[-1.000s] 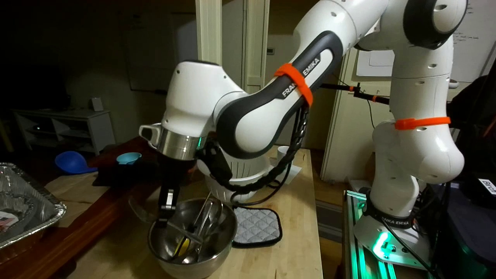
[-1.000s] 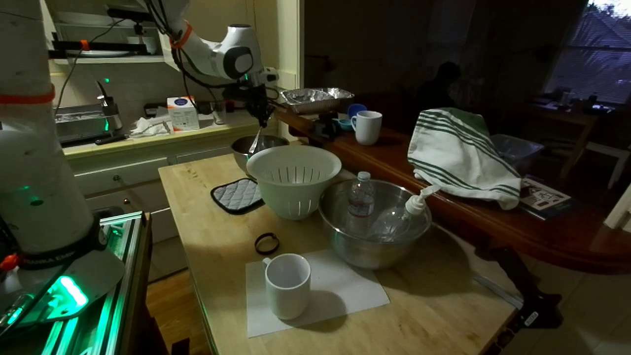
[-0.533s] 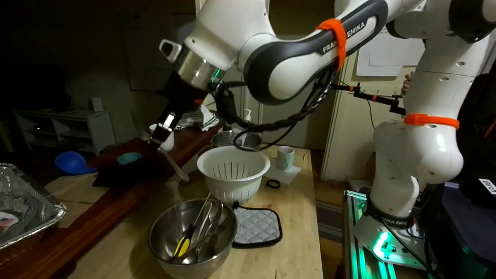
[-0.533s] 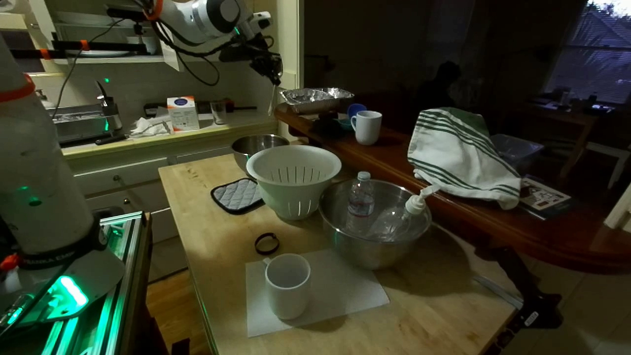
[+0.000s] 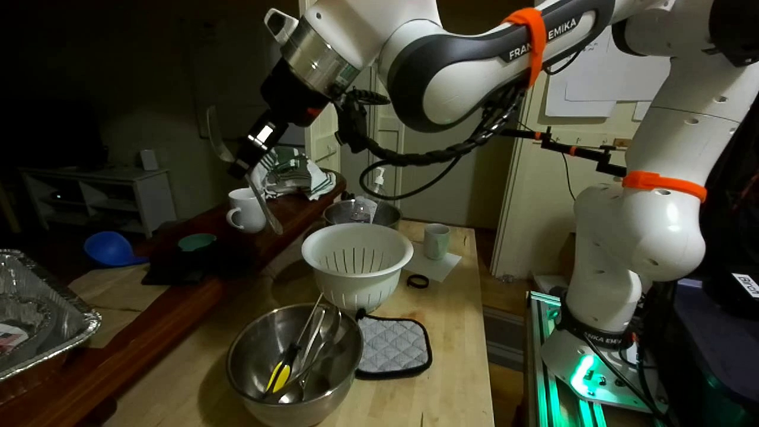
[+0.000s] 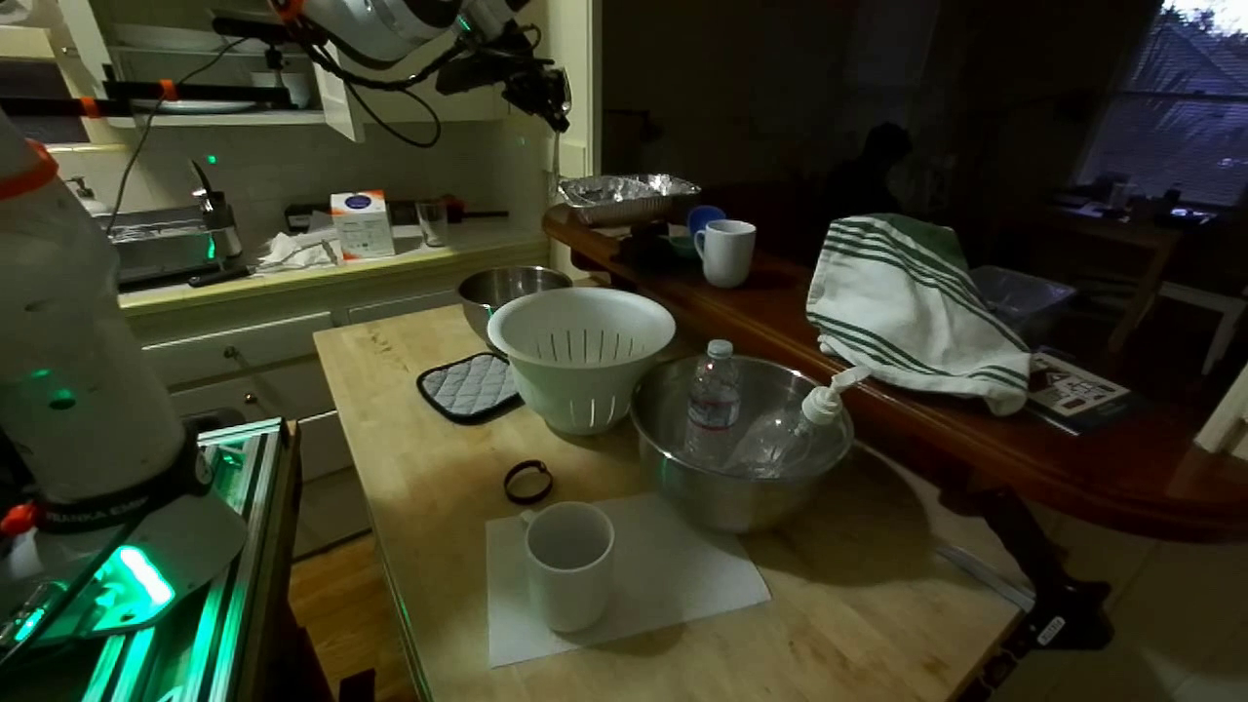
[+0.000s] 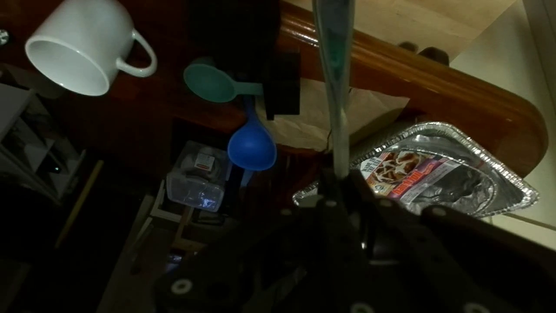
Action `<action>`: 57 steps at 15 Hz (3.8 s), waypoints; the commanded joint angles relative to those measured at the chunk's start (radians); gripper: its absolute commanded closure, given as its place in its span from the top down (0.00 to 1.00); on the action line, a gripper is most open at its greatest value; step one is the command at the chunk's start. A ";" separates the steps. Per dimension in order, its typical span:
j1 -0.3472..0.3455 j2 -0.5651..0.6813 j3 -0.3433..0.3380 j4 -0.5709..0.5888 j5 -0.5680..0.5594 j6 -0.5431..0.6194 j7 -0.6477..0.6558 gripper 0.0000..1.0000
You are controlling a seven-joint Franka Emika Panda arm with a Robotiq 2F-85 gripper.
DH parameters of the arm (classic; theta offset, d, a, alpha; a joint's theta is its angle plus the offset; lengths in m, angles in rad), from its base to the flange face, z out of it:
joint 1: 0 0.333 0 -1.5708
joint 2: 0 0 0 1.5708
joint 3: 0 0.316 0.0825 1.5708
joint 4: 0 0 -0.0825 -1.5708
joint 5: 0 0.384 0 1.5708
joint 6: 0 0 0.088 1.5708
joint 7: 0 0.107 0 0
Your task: Pick up the fork and put it into the white cup
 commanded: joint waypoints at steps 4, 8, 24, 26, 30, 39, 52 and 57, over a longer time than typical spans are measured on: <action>-0.160 -0.031 -0.025 0.088 -0.176 0.091 0.235 0.02; -0.278 0.054 -0.028 0.226 -0.301 0.223 0.398 0.02; -0.333 0.336 -0.081 0.489 -0.255 0.168 0.389 0.02; -0.327 0.383 -0.070 0.517 -0.225 0.136 0.350 0.02; -0.324 0.420 -0.045 0.523 -0.210 0.080 0.323 0.02; -0.324 0.430 -0.042 0.494 -0.218 0.048 0.333 0.02; -0.231 0.551 -0.125 0.612 -0.537 0.052 0.549 0.02; -0.194 0.617 -0.130 0.669 -0.581 0.048 0.570 0.02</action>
